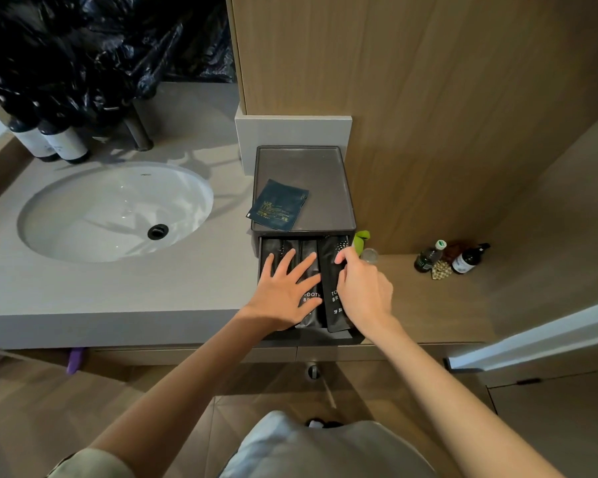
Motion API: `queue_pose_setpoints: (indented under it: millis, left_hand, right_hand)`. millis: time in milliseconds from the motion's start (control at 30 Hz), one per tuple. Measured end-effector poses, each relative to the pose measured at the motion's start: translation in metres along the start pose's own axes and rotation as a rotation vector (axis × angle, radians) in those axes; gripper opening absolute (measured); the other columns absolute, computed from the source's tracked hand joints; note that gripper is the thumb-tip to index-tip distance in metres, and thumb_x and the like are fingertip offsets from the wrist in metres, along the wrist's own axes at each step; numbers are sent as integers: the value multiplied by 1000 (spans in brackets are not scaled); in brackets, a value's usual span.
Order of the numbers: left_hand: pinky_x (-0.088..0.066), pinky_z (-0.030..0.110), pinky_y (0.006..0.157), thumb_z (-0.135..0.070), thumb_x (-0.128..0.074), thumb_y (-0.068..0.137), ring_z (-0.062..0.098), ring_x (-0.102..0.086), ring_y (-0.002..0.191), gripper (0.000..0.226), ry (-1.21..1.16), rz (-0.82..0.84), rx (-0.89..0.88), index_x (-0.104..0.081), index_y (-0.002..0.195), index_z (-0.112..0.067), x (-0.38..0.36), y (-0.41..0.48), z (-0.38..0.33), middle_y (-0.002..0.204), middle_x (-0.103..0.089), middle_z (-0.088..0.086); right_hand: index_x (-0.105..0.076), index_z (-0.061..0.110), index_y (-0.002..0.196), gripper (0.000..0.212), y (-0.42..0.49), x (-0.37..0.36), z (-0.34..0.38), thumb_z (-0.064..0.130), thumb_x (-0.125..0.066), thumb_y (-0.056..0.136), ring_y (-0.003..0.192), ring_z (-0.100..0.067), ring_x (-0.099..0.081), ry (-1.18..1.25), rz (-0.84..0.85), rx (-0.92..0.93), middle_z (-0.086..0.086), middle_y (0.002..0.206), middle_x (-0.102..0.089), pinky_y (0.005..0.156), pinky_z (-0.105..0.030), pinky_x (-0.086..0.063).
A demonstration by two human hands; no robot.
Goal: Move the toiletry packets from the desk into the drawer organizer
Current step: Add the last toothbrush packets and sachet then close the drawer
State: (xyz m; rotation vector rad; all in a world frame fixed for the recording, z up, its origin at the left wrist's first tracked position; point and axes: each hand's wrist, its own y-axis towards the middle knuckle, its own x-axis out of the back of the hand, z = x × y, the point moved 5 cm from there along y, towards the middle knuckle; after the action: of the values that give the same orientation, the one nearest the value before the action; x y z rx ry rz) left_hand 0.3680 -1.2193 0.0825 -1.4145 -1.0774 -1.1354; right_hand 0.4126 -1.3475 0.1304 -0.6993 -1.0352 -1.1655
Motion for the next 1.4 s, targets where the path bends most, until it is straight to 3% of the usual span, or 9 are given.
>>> queue_pose_setpoints:
  millis: [67, 200, 400, 500, 633, 833, 1167, 1300, 1400]
  left_hand:
    - [2, 55, 117, -71, -22, 88, 28, 8, 147, 71, 49, 48, -46, -14, 149, -36, 0, -2, 2, 160, 6, -6]
    - [-4, 56, 117, -75, -44, 75, 35, 7, 146, 93, 136, 162, -133, -8, 150, -34, 7, -4, 10, 160, 9, 1]
    - [-3, 53, 116, -68, -61, 70, 35, 6, 146, 98, 82, 182, -128, -14, 150, -36, 16, -2, 18, 161, 7, 0]
    - [-3, 53, 116, -66, -63, 71, 34, 5, 146, 100, 68, 167, -132, -14, 151, -32, 16, -2, 16, 161, 6, -1]
    - [-4, 53, 116, -64, -66, 70, 32, 4, 147, 103, 38, 144, -140, -14, 151, -27, 15, -3, 14, 161, 4, -3]
    - [1, 50, 117, -59, -70, 68, 30, 4, 147, 109, -70, 126, -106, -13, 151, -17, 14, -5, 16, 161, -4, -1]
    - [3, 48, 119, -64, -58, 77, 21, 2, 148, 102, -121, 77, -68, -7, 152, -18, 9, -10, 10, 161, -5, -1]
    - [8, 48, 117, -63, -38, 89, 16, 3, 148, 76, 11, 26, 43, -19, 150, -22, 15, -24, 19, 161, -9, -2]
    - [14, 51, 114, -58, -28, 95, 13, 5, 148, 62, 23, 85, 85, -17, 149, -31, 10, -37, 26, 160, -5, -8]
  right_hand:
    - [-51, 24, 107, 15, 3, 0, 0, 16, -45, 96, 73, -27, -65, -41, -43, 3, -4, 85, -66, 61, -34, -49]
    - [-55, 22, 104, 13, 9, -6, 3, 16, -50, 93, 75, -26, -65, -64, -84, 35, -3, 87, -68, 67, -35, -49]
    - [-63, 21, 114, 30, 12, -13, 0, 14, -61, 84, 107, -26, -50, -221, -36, 164, -5, 111, -54, 87, -39, -41]
    - [-55, 22, 131, 45, 3, -9, 5, 22, -59, 87, 120, -26, -42, -257, 58, 362, -2, 132, -50, 96, -44, -35]
    - [-28, 18, 150, 63, -8, -23, 4, 40, -44, 93, 139, -30, -22, -435, 350, 431, -1, 158, -24, 108, -54, -17]
    - [-23, 11, 150, 67, -1, -26, 7, 45, -38, 95, 148, -31, -5, -576, 342, 479, -4, 159, -22, 112, -60, -3]
    - [-19, 17, 152, 65, 7, -25, 3, 46, -35, 96, 149, -25, 6, -575, 389, 492, -2, 161, -17, 113, -61, 5]
    - [-34, 18, 147, 60, 5, -16, 9, 43, -47, 94, 148, -24, -15, -570, 384, 511, -4, 157, -28, 112, -65, 7]
    - [-35, 16, 146, 65, -2, -18, 8, 46, -52, 91, 146, -21, -23, -612, 408, 514, -7, 157, -26, 109, -70, 9]
